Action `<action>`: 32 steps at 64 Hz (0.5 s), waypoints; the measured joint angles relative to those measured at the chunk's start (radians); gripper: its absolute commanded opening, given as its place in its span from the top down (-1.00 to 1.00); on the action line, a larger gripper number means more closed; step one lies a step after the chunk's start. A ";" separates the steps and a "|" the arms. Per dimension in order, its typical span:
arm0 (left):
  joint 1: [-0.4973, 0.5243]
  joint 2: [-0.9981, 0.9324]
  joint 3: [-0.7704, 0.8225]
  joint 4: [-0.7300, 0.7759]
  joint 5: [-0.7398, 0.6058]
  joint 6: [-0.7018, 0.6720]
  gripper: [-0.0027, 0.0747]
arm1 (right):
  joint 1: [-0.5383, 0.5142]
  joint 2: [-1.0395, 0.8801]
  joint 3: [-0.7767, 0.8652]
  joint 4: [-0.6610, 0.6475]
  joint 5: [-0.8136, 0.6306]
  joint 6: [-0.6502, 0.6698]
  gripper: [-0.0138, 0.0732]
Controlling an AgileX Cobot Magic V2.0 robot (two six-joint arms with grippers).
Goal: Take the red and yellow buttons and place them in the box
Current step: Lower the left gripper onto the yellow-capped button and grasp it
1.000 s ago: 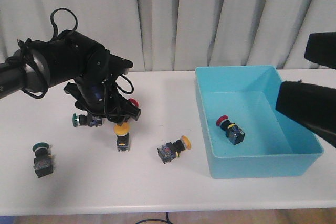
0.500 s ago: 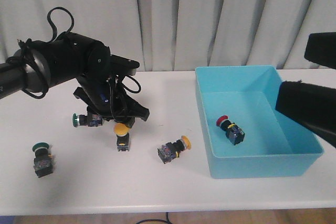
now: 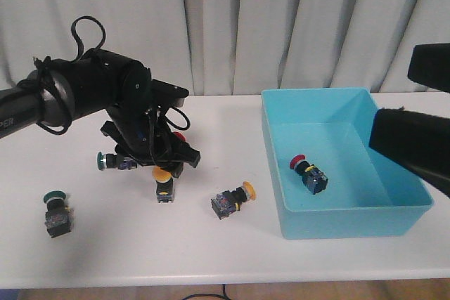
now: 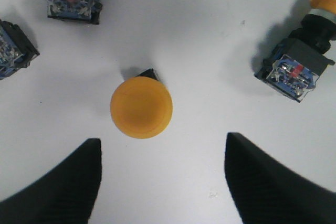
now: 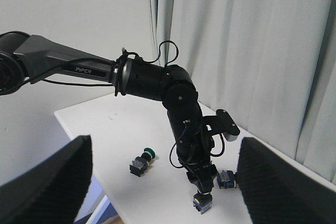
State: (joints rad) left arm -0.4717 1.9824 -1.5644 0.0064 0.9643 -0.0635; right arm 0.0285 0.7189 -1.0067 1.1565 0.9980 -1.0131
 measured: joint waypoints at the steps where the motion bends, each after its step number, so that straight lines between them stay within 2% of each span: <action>1: 0.000 0.000 0.000 0.000 0.000 0.001 -0.53 | 0.000 0.000 0.000 0.000 0.000 0.001 -0.57; 32: 0.000 0.000 0.000 0.011 -0.036 0.040 -0.55 | 0.000 0.000 0.000 0.002 0.000 0.003 -0.57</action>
State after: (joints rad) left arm -0.4717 1.9827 -1.5644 0.0170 0.9286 -0.0239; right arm 0.0285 0.7189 -1.0067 1.1586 0.9980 -1.0104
